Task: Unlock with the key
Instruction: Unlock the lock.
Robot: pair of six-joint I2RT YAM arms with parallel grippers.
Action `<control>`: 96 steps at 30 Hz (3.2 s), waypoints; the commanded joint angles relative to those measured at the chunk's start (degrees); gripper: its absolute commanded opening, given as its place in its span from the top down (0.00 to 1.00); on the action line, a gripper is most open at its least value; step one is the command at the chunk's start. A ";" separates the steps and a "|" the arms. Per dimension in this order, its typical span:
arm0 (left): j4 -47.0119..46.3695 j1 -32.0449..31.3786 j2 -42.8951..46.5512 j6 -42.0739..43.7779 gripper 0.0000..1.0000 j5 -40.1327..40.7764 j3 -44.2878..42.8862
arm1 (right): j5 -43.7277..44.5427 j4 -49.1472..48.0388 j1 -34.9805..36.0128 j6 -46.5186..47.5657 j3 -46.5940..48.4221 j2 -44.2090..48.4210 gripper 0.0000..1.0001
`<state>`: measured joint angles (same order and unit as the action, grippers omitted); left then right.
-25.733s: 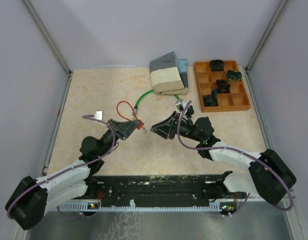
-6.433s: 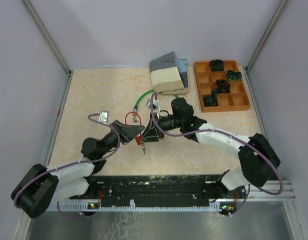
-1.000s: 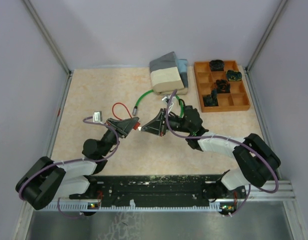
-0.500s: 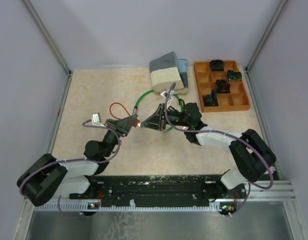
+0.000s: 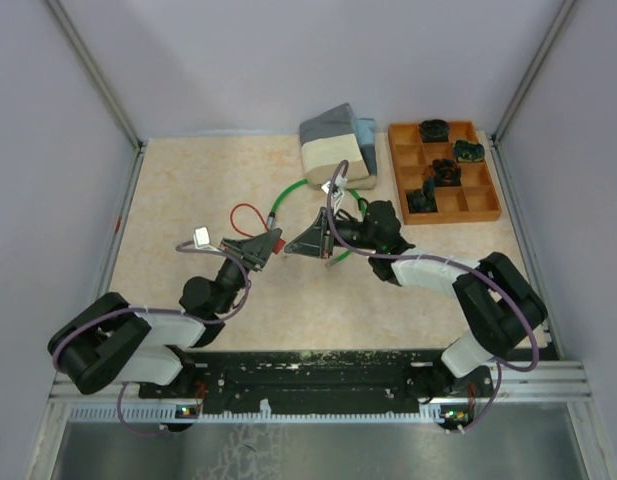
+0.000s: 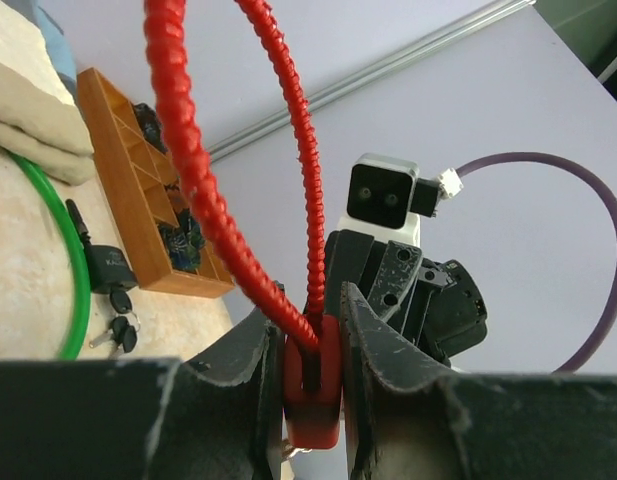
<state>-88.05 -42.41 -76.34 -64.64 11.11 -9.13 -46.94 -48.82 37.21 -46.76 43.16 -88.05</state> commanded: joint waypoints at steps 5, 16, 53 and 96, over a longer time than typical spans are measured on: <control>-12.72 -4.87 -0.22 4.19 1.00 -8.74 1.64 | 8.92 -17.54 -1.05 -2.35 4.80 2.82 1.00; -7.87 -4.74 6.96 10.01 1.00 -2.96 1.32 | 5.21 -10.42 -0.73 -0.61 1.84 5.53 0.97; -6.26 -3.99 8.04 10.60 1.00 -1.61 -0.86 | 3.30 -10.60 0.65 -2.72 -6.21 8.59 0.76; -14.26 -5.83 -0.03 7.60 1.00 -10.46 -1.99 | 0.68 -29.34 0.85 -11.34 3.78 2.51 1.00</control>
<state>-88.25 -45.52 -72.03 -55.66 12.73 -10.85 -43.66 -50.19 36.95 -44.56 41.39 -81.78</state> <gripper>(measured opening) 0.282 0.006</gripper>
